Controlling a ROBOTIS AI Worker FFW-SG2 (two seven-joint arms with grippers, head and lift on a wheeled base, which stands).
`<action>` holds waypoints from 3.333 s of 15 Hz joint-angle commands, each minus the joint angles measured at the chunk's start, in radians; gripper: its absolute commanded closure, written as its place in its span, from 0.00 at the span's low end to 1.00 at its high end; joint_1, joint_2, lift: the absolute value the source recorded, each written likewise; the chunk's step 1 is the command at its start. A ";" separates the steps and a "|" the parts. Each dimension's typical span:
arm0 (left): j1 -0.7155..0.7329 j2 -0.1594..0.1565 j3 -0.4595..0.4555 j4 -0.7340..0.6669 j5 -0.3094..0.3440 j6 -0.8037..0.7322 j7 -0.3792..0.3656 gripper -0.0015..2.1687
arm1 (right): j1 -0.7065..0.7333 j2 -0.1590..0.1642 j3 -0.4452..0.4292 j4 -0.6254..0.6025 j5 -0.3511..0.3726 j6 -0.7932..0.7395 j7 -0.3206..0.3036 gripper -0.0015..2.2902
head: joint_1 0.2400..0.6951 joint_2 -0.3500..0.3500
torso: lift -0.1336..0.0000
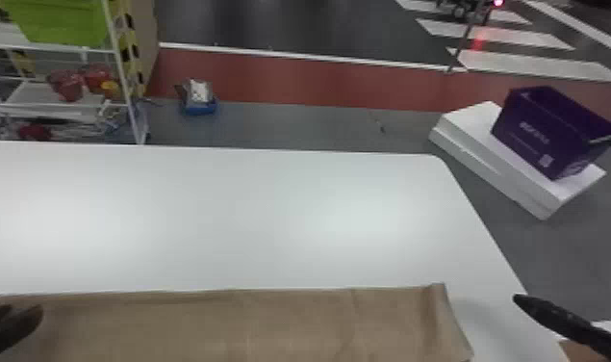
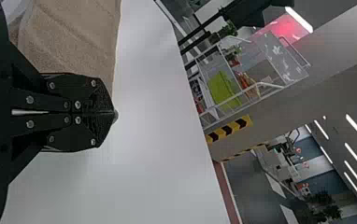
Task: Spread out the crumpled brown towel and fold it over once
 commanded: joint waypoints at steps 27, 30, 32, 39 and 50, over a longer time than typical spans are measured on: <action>0.034 0.000 0.047 -0.027 0.064 0.016 -0.071 0.24 | 0.106 0.049 0.171 -0.036 0.290 -0.294 -0.008 0.57 | 1.00 0.35 | 0.08; 0.034 -0.001 0.045 -0.028 0.062 0.016 -0.069 0.25 | 0.110 0.045 0.162 -0.040 0.277 -0.297 -0.006 0.66 | 1.00 0.34 | 0.08; 0.035 -0.003 0.047 -0.031 0.061 0.019 -0.067 0.25 | 0.127 0.044 0.142 -0.057 0.243 -0.294 0.005 0.66 | 1.00 0.33 | 0.08; 0.048 -0.007 0.053 -0.045 0.065 0.025 -0.069 0.25 | 0.224 0.036 0.062 -0.128 0.166 -0.260 0.005 0.66 | 1.00 0.29 | 0.08; 0.106 -0.026 0.136 -0.135 0.150 0.025 -0.078 0.24 | 0.201 0.027 -0.001 -0.089 0.079 -0.313 -0.002 0.02 | 1.00 0.25 | 0.08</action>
